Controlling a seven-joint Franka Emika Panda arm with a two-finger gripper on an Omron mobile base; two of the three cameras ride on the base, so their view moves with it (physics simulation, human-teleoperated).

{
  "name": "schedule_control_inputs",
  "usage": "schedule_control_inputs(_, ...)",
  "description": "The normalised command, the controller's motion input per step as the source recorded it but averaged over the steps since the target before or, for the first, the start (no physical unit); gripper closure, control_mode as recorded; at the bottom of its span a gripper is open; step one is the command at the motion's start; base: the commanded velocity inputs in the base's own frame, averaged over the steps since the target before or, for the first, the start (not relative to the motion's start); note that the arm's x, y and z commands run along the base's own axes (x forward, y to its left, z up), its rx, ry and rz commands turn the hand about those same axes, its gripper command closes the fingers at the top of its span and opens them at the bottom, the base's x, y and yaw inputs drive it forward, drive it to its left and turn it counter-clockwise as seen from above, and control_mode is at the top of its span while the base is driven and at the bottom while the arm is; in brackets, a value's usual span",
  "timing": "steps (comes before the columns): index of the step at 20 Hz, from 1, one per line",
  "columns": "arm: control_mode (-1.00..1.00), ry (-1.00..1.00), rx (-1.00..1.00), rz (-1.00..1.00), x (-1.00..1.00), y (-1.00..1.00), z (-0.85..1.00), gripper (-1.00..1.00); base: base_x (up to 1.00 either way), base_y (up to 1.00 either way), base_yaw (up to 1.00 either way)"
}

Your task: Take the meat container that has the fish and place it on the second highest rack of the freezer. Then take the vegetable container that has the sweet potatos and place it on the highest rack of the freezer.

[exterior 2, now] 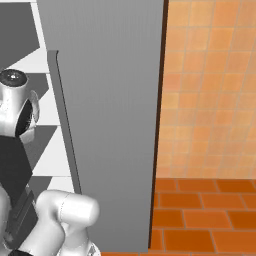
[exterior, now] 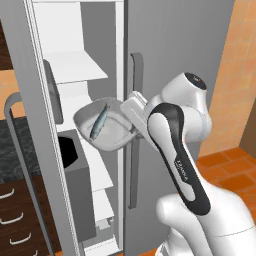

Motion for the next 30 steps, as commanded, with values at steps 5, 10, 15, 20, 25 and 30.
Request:
schedule_control_inputs(5, -1.0, 0.03, 0.0, -0.21, 0.71, 0.11, 0.0, 1.0, 0.0, 0.0, 0.0)
schedule_control_inputs(10, -1.0, 0.04, -0.01, -0.06, 0.36, 0.32, -0.2, 1.0, 0.0, 0.0, 0.0)
schedule_control_inputs(15, -1.0, 0.03, 0.0, -0.05, 0.73, 0.41, -0.04, 1.0, 0.0, 0.0, 0.0)
schedule_control_inputs(20, -1.0, 0.09, 0.0, -0.06, 0.77, 0.4, -0.05, 1.0, 0.0, 0.0, 0.0)
schedule_control_inputs(25, -1.0, 0.09, 0.0, -0.04, 0.84, 0.22, -0.1, 1.0, 0.0, 0.0, 0.0)
schedule_control_inputs(30, -1.0, 0.01, 0.0, -0.05, 0.59, 0.02, -0.08, 1.0, 0.0, 0.0, 0.0)
